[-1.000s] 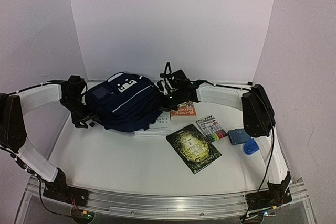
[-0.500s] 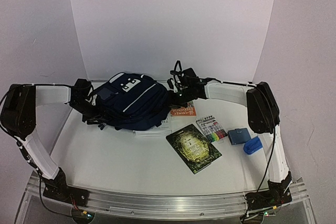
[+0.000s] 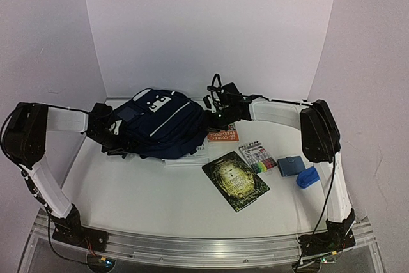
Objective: Pack the student bag
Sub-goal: Unzip the student bag at the center of the board.
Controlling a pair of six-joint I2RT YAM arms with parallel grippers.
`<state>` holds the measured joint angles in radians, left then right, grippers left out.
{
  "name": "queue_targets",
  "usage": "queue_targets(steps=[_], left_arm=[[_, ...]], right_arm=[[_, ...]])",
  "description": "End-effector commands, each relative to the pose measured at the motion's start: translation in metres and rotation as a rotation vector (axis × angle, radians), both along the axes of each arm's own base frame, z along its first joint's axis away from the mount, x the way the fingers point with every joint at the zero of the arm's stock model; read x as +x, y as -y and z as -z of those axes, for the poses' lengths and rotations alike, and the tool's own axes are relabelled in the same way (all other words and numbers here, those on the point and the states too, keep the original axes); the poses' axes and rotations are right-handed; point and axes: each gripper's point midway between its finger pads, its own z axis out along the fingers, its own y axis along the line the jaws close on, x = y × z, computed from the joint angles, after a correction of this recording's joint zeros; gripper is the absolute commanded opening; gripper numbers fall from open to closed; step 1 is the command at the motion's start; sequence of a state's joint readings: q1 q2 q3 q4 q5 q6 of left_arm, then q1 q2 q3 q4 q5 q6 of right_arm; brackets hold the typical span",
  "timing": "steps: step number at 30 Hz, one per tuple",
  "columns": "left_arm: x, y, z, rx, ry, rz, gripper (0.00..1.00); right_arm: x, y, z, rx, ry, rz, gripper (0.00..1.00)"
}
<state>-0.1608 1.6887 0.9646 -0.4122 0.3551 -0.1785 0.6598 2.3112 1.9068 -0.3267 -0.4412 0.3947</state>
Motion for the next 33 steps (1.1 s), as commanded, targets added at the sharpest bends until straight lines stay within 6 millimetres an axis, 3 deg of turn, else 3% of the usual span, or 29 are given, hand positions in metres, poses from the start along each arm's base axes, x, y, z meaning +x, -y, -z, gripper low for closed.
queue_targets(steps=[1, 18, 24, 33], left_arm=[[0.018, -0.003, 0.001, 0.035, 0.069, 0.034, 0.51], [0.014, -0.009, 0.020, 0.106, 0.020, 0.118, 0.58], [0.018, -0.004, 0.012, 0.103, 0.044, 0.179, 0.70], [0.019, -0.005, 0.016, 0.129, 0.041, 0.231, 0.73]], right_arm=[[0.000, 0.003, -0.020, 0.010, 0.034, -0.001, 0.00], [0.006, 0.009, -0.015, 0.004, 0.021, 0.009, 0.00], [0.004, 0.009, -0.012, 0.006, 0.007, 0.007, 0.00], [0.005, 0.008, -0.010, 0.005, 0.005, 0.007, 0.00]])
